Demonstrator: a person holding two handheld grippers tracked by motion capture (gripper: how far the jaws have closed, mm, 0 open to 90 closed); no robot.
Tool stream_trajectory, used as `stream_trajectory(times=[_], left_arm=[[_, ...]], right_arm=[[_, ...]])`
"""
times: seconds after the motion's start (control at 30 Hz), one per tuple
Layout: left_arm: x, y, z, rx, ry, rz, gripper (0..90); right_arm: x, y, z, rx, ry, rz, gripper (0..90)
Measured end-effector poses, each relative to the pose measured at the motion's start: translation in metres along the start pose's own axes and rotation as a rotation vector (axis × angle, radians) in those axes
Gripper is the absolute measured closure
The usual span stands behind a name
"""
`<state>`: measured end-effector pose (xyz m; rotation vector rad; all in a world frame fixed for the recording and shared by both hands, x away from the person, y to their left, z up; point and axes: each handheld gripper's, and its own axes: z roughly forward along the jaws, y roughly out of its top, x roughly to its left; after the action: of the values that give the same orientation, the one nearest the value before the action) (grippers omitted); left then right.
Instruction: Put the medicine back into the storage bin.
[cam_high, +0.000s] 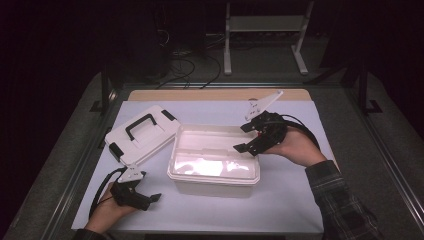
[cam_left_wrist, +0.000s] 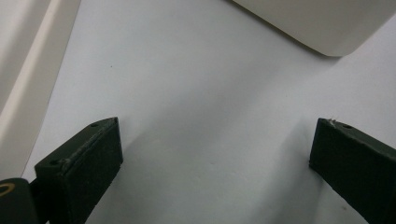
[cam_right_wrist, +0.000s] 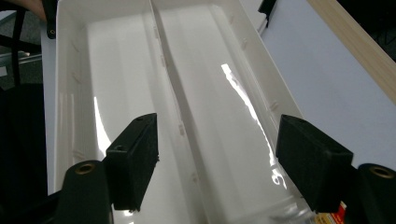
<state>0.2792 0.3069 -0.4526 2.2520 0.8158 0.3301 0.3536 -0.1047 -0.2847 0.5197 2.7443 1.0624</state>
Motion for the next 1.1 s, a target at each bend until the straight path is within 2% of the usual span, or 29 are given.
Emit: stream_trajectory(times=[0.3, 0.6, 0.63, 0.8, 0.83, 0.9, 0.93, 1.1], left_arm=[[0.000, 0.000, 0.000, 0.001, -0.001, -0.001, 1.3], [0.000, 0.000, 0.000, 0.000, -0.002, -0.003, 1.3], [0.000, 0.000, 0.000, 0.000, -0.002, -0.003, 1.3], [0.000, 0.000, 0.000, 0.000, -0.002, -0.003, 1.3], [0.000, 0.000, 0.000, 0.000, -0.002, -0.002, 1.3], [0.000, 0.000, 0.000, 0.000, -0.002, -0.003, 1.3], [0.000, 0.000, 0.000, 0.000, -0.002, -0.003, 1.3], [0.000, 0.000, 0.000, 0.000, -0.002, -0.003, 1.3]], right_arm=[[0.002, 0.021, 0.018, 0.039, 0.030, -0.033, 34.4], [0.010, 0.035, 0.043, 0.089, 0.076, -0.083, 46.3], [0.012, 0.038, 0.049, 0.109, 0.083, -0.102, 50.7], [0.015, 0.041, 0.058, 0.134, 0.090, -0.116, 57.3], [0.016, 0.042, 0.062, 0.158, 0.093, -0.113, 60.9], [0.016, 0.042, 0.064, 0.162, 0.097, -0.120, 62.3], [0.017, 0.042, 0.067, 0.184, 0.100, -0.124, 64.4], [0.018, 0.043, 0.072, 0.220, 0.112, -0.137, 71.5]])
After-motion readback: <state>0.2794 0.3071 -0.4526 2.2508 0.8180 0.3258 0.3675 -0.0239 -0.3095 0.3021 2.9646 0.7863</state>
